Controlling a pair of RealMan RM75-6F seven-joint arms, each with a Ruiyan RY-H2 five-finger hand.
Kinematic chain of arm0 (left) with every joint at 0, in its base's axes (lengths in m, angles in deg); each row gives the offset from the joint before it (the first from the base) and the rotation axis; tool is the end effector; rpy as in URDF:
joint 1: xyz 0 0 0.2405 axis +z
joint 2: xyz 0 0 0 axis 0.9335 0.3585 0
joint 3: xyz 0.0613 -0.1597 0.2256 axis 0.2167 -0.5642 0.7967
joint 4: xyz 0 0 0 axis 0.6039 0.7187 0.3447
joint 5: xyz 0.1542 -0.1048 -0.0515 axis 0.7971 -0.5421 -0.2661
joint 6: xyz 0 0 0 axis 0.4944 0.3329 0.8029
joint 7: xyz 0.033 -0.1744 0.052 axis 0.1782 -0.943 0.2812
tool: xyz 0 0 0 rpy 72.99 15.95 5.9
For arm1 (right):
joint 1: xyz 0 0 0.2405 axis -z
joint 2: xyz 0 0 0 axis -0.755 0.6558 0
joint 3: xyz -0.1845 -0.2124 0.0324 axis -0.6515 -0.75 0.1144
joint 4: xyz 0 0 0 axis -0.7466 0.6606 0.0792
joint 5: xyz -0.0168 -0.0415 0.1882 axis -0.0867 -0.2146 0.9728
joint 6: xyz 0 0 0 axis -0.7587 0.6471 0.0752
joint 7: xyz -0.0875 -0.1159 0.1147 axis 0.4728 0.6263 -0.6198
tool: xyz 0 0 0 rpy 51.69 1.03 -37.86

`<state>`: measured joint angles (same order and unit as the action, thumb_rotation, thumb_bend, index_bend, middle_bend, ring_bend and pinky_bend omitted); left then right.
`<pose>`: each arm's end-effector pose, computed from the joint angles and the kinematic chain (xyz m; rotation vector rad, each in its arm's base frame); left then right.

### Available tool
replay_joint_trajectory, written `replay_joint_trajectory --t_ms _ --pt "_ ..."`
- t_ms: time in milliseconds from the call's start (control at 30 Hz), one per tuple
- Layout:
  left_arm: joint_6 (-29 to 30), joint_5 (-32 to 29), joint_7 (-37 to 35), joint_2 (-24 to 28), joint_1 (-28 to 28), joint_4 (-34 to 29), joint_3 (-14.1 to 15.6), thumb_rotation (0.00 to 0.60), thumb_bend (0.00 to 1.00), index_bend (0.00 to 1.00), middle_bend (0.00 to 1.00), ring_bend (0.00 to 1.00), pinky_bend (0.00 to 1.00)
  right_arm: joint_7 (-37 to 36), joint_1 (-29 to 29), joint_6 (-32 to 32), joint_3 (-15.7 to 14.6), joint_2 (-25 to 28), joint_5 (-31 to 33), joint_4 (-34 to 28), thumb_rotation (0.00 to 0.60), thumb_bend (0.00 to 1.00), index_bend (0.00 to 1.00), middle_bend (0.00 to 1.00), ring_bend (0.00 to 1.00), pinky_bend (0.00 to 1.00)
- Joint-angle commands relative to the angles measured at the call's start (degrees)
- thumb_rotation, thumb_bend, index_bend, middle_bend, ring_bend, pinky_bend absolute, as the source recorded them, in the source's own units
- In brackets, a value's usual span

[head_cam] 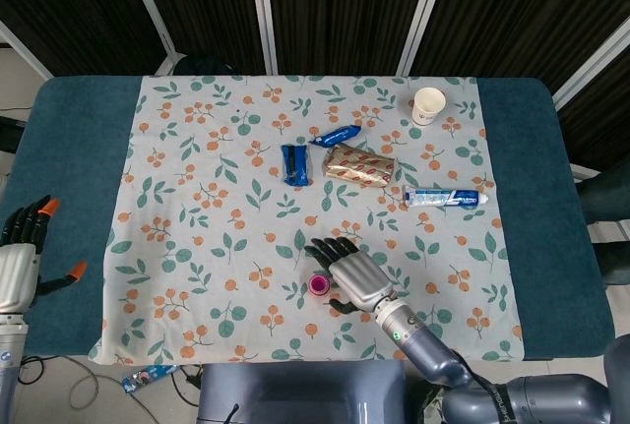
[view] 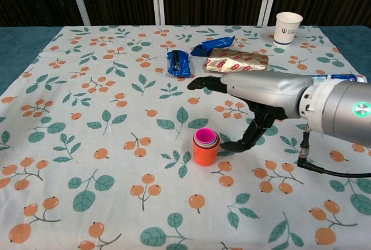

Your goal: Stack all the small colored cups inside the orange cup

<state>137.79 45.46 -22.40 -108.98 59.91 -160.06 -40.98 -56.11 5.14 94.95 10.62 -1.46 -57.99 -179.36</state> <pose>-0.3356 0.2595 0.1611 -1.2834 -0.9748 -1.0265 -0.1002 -0.3188 -0.0272 2.0817 -1.1050 0.9444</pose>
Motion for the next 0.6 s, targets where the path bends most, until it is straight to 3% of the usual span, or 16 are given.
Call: replay_joint_trajectory --t_ms 33,300,467,600 --pt "-0.4 -0.5 0.5 0.3 0.1 -0.4 0.1 0.6 0.17 0.04 0.0 0.0 0.01 0.0 0.6 1.8 0.2 2.4 -0.2 -2.1 0.6 0.36 0.0 0.0 0.0 0.1" --pt "-0.4 -1.5 1.4 0.9 0.5 -1.9 -0.1 0.6 0.17 0.04 0.0 0.0 0.01 -4.4 8.2 13.9 0.0 13.6 -11.0 -7.4 0.6 0.36 0.0 0.0 0.0 0.1" --pt "-1.0 -2.4 2.1 1.7 0.9 -3.5 0.0 0.6 0.17 0.04 0.0 0.0 0.0 -11.9 13.6 16.9 -4.3 22.7 -20.2 -7.8 0.6 0.36 0.0 0.0 0.0 0.1" --pt "-0.5 -2.8 2.4 2.2 1.3 -4.8 -0.1 0.6 0.17 0.04 0.0 0.0 0.0 -16.7 19.9 24.3 -7.8 24.2 -27.5 -3.7 0.6 0.36 0.0 0.0 0.0 0.1"
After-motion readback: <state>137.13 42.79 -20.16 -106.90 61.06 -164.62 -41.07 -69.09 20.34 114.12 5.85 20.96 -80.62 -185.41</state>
